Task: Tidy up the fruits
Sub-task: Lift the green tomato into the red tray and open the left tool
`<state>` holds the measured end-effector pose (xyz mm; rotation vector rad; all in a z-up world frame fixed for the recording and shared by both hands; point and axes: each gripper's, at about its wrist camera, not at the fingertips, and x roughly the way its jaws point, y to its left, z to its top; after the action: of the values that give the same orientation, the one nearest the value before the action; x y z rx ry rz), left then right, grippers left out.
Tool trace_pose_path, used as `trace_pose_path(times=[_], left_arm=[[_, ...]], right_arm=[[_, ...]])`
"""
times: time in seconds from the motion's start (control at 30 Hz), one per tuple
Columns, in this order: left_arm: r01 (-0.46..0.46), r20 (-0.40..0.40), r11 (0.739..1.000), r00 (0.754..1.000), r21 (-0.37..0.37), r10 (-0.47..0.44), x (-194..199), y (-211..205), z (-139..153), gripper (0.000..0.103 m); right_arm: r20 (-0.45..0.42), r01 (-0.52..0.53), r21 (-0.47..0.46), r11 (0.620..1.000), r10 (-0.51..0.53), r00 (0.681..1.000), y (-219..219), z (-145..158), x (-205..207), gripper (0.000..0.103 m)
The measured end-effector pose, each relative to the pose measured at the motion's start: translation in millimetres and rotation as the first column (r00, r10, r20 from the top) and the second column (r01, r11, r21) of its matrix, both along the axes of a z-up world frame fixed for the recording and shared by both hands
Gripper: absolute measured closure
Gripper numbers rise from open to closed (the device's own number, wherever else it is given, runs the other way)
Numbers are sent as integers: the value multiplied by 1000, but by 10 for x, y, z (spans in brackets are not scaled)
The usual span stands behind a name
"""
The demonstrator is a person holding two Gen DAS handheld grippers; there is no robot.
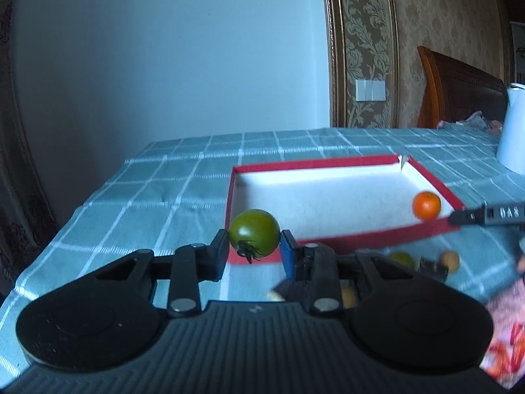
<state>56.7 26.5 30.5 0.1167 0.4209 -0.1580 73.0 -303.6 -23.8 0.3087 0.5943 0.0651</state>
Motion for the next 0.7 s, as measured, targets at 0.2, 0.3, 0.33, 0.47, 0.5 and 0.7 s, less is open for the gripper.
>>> trace_pose_path(times=[0.2, 0.3, 0.33, 0.47, 0.5, 0.7], left_arm=[[-35, -87, 999, 996, 7, 36, 560, -229, -143, 73], [-52, -115, 998, 992, 33, 56, 722, -270, -264, 73], [-63, -118, 997, 991, 34, 67, 742, -266, -296, 71], [-90, -83, 996, 992, 11, 91, 636, -223, -270, 37], [-104, -54, 994, 993, 13, 105, 565, -214, -247, 18], [-163, 40, 986, 986, -27, 164, 55, -153, -155, 0]], right_arm=[[1, 0, 3, 1000, 0, 1000, 0, -1, -1, 3], [0, -1, 3, 1000, 1, 1000, 1, 0, -1, 2], [0, -1, 4, 1000, 1, 1000, 1, 0, 0, 2], [0, -1, 5, 1000, 1, 1000, 3, 0, 0, 2], [1, -1, 6, 1000, 1, 1000, 5, -1, 2, 2], [4, -3, 20, 1000, 2, 1000, -6, -2, 0, 2]])
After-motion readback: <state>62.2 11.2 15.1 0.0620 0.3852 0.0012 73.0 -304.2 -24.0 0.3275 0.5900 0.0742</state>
